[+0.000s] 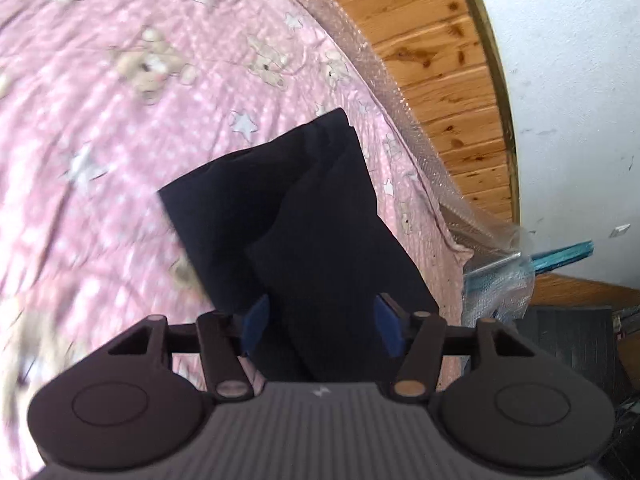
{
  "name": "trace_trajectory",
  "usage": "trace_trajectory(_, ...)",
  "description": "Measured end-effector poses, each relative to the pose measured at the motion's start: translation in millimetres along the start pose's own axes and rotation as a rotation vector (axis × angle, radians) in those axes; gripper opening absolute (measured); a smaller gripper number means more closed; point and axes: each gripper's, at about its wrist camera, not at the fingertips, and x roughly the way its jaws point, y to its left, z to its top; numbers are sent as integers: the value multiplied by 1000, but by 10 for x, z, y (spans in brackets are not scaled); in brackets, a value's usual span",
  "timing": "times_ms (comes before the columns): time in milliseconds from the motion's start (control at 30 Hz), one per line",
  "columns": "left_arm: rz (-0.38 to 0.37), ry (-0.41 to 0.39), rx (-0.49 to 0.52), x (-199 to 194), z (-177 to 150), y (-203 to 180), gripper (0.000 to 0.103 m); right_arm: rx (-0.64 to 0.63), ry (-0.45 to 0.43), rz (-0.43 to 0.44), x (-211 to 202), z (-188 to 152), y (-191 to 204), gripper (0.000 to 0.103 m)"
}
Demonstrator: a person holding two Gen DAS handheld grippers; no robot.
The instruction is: Fold clothes
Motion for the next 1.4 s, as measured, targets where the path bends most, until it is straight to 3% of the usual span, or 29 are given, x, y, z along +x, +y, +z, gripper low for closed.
trace_trajectory(133,26,1,-5,146,56,7,54,108,15,13,235,-54,-187,50)
trace_trajectory(200,37,5,-26,158,24,82,41,148,5,3,328,-43,-246,51)
trace_trajectory(233,39,3,-31,140,15,115,25,166,-3,9,344,-33,-262,51)
trace_trajectory(267,39,0,-34,118,9,147,19,184,-12,15,361,-23,-277,51)
trace_trajectory(333,36,-6,-39,65,-13,189,20,196,-17,19,352,-2,-271,51)
trace_trajectory(400,37,-16,-24,-22,-41,181,22,197,-21,15,314,14,-254,57)
trace_trajectory(533,20,-17,-23,-45,-60,171,52,211,-45,-12,177,-19,-306,63)
trace_trajectory(633,17,-23,-23,10,-37,162,47,205,-19,-13,284,-7,-368,62)
trace_trajectory(700,5,-22,-14,25,-22,153,24,168,-13,8,416,44,-308,55)
trace_trajectory(733,-1,-23,1,6,-24,142,7,132,-12,3,467,67,-247,26)
trace_trajectory(767,-3,-28,15,-30,-34,130,5,80,-10,-8,483,89,-185,5)
trace_trajectory(933,22,17,24,-132,-175,241,6,-61,21,-129,384,-33,-22,4)
trace_trajectory(1100,20,11,12,-129,-184,338,21,-62,23,-161,467,-57,-147,7)
trace_trajectory(1167,37,-9,66,-257,-139,242,52,-106,30,-172,419,-10,-64,29)
trace_trajectory(1200,55,-35,110,-347,-102,177,58,-137,24,-184,379,21,-15,33)
trace_trajectory(1233,76,-65,157,-441,-63,108,67,-182,0,-205,312,63,45,44)
trace_trajectory(1267,86,-62,185,-421,-36,80,75,-226,-32,-228,233,107,97,59)
trace_trajectory(1300,94,-51,208,-377,-13,61,79,-262,-80,-252,145,160,128,66)
trace_trajectory(1367,111,-30,254,-290,35,23,91,-272,-125,-269,137,295,105,90)
trace_trajectory(1400,119,-20,277,-246,59,4,92,-267,-135,-271,164,363,80,90)
